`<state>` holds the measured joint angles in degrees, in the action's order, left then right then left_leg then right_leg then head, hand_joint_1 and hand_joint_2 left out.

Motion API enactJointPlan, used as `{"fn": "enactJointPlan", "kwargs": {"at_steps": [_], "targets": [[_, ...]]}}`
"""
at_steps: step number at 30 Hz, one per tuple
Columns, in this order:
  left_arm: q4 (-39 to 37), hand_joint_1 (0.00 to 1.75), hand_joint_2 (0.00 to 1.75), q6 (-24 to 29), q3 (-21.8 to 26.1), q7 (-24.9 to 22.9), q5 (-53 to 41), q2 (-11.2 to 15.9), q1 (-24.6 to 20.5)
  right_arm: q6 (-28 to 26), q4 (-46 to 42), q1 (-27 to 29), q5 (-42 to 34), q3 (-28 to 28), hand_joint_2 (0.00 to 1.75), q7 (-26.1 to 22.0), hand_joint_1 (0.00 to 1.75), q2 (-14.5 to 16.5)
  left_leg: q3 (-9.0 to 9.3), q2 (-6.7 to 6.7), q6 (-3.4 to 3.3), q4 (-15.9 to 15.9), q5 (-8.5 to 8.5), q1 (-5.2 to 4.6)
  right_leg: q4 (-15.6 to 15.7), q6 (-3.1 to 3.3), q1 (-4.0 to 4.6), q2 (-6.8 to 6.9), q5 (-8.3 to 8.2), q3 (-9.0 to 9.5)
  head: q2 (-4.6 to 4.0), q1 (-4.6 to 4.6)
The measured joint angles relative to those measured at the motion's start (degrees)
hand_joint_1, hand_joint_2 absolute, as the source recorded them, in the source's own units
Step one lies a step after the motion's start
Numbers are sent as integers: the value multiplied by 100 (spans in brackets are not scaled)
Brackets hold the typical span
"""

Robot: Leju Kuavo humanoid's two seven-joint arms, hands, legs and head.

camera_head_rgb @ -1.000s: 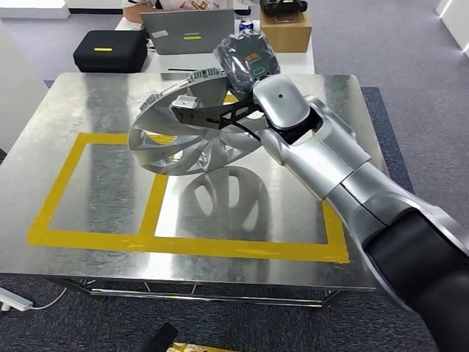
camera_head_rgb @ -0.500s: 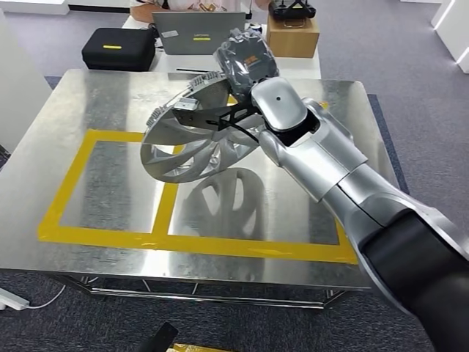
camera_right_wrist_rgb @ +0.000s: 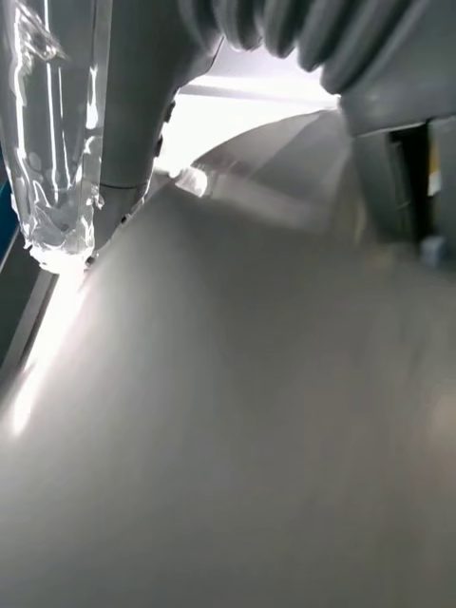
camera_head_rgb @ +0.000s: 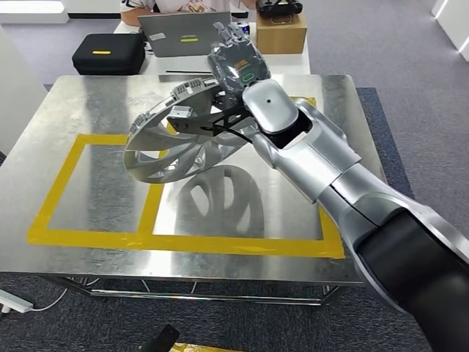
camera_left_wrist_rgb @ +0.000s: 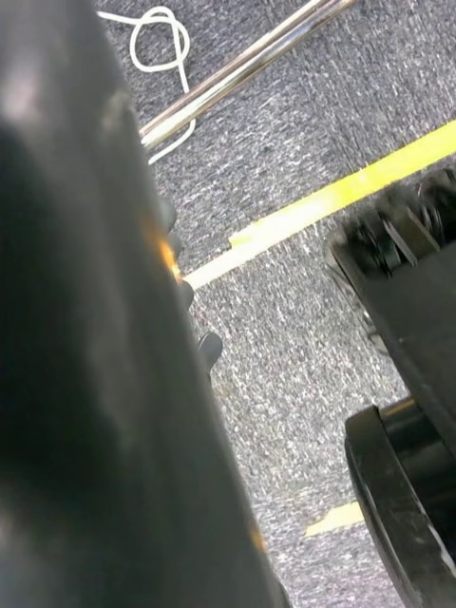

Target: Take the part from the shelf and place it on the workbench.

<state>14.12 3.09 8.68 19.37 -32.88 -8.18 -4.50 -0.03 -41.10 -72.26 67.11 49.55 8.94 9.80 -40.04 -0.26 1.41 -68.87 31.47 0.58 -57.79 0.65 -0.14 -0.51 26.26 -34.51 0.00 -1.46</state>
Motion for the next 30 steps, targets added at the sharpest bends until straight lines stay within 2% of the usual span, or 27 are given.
{"fn": "enactJointPlan", "kwargs": {"at_steps": [1,2,3,5,6,7,8,10,12,13,15,16,17,18,19,21,22,23,25,27,28,30], "targets": [[0,0,0,2,-1,0,8,1,5,35,4,0,15,20,0,-13,0,3,-132,0,7,-300,106,1,-1,3,7,1,2,1,0,-2],[0,0,0,5,-1,0,22,1,12,83,10,-7,38,41,0,-29,0,4,-206,0,8,-466,121,0,-3,6,13,1,3,1,0,-2],[0,0,0,9,-2,0,39,1,19,145,16,-23,65,61,0,-52,0,5,-177,0,1,-410,21,0,-6,5,16,-2,4,3,0,-2],[0,0,0,24,-2,3,75,5,26,299,28,-92,118,107,0,-122,0,5,122,0,-39,205,-365,-3,-12,-1,17,-11,9,8,0,-1],[0,0,0,33,-1,5,90,9,26,394,34,-142,135,133,0,-171,0,3,296,0,-65,562,-510,-10,-21,-11,28,-18,15,1,0,-2],[0,0,0,44,-1,9,104,13,24,493,40,-197,146,162,0,-224,0,-1,422,2,-92,834,-583,-17,-30,-29,37,-24,16,-15,0,-4],[0,0,0,54,-1,15,119,17,26,595,47,-247,149,190,0,-279,0,-6,487,2,-114,985,-594,-27,-33,-50,45,-27,15,-31,0,-7],[0,0,0,68,-1,26,156,24,40,787,54,-332,142,250,0,-383,0,-22,506,2,-157,1059,-571,-34,-27,-101,50,-27,10,-49,0,-10],[0,0,0,73,0,36,181,23,55,939,55,-405,132,311,0,-459,0,-53,525,6,-209,1097,-595,-13,-139,-159,44,-17,102,-118,0,-22],[0,0,0,74,-1,44,184,21,54,1005,56,-438,127,345,0,-490,0,-81,536,9,-238,1115,-605,1,-343,-191,37,-14,220,-222,0,-35],[0,0,0,74,-2,59,186,20,54,1114,60,-470,114,424,0,-546,0,-142,540,15,-272,1118,-603,6,-1058,-248,11,-6,546,-577,0,-55],[0,0,0,73,-2,65,186,20,59,1141,63,-472,105,465,0,-563,0,-178,542,16,-279,1118,-600,6,-1405,-270,-3,-4,660,-753,0,-55],[-1,0,0,72,-3,68,186,20,66,1150,67,-474,96,501,0,-573,0,-206,545,15,-282,1117,-598,7,-1603,-286,-15,-2,684,-861,0,-55],[-1,0,0,71,-3,71,186,20,72,1153,71,-478,89,531,0,-579,0,-233,551,13,-282,1117,-596,7,-1588,-295,-28,0,606,-864,0,-57],[-2,0,0,69,-4,74,186,19,78,1153,76,-486,84,554,0,-581,0,-253,560,10,-278,1116,-593,8,-1357,-296,-39,3,447,-758,0,-57],[-2,0,0,67,-4,80,186,19,85,1152,82,-506,80,598,0,-586,0,-276,570,6,-248,1110,-578,-2,-579,-279,-48,16,111,-364,0,-58],[-2,0,0,67,-4,84,186,19,86,1151,84,-516,80,620,0,-590,0,-285,563,7,-219,1103,-573,-13,-273,-257,-47,19,20,-202,0,-51],[-2,0,0,67,-5,86,186,19,85,1150,84,-522,80,642,0,-593,0,-291,555,8,-188,1098,-574,-22,-93,-233,-41,18,-14,-105,0,-44],[-2,0,0,67,-6,89,186,17,85,1149,91,-523,80,681,0,-599,0,-305,542,11,-122,1099,-585,-19,-34,-167,-24,6,-14,-76,0,-33],[-2,0,0,67,-7,90,186,16,89,1150,99,-523,80,705,0,-598,0,-320,512,12,-66,1027,-509,-1,-9,-102,-28,9,-34,-66,0,-25],[-2,0,0,67,-7,90,186,16,90,1150,102,-525,80,716,0,-598,0,-322,442,12,-43,862,-389,3,6,-72,-37,12,-44,-58,0,-16],[-2,0,0,67,-8,90,186,17,93,1150,107,-518,80,740,0,-599,0,-322,152,12,-13,221,-41,6,14,-39,-37,15,-44,-52,0,1]]}}
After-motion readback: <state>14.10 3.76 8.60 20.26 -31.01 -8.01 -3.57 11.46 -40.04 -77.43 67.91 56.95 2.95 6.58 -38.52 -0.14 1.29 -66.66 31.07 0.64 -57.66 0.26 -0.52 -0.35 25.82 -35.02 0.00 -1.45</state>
